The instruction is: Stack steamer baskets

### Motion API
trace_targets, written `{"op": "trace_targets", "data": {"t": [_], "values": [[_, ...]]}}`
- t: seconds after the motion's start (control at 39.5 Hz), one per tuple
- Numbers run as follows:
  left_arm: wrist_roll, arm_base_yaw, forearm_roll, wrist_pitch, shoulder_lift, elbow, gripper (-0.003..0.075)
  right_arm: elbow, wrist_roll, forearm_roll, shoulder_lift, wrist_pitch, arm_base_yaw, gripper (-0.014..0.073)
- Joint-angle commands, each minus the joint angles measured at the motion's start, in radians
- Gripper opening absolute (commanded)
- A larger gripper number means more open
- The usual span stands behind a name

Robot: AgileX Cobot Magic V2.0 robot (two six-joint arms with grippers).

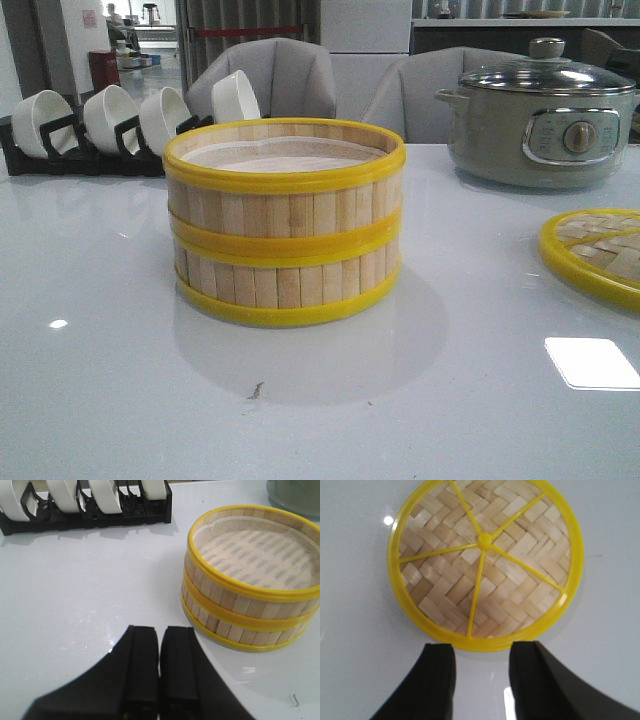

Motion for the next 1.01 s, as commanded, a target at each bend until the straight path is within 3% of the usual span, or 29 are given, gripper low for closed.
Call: {"op": "trace_targets", "data": {"t": [0.0, 0.35, 0.99], "values": [[-0.01, 0.001, -0.002, -0.083, -0.003, -0.029, 0.0085, -0.108, -0.008, -0.024, 0.049, -0.022, 0.0, 0.0378], [-0.01, 0.001, -0.002, -0.083, -0.003, -0.029, 0.0085, -0.268, -0.008, -0.024, 0.234, -0.01, 0.0, 0.0378], [-0.01, 0.001, -0.002, -0.083, -0.003, -0.029, 0.0085, -0.373, -0.008, -0.069, 0.422, -0.024, -0.005, 0.0378]]}}
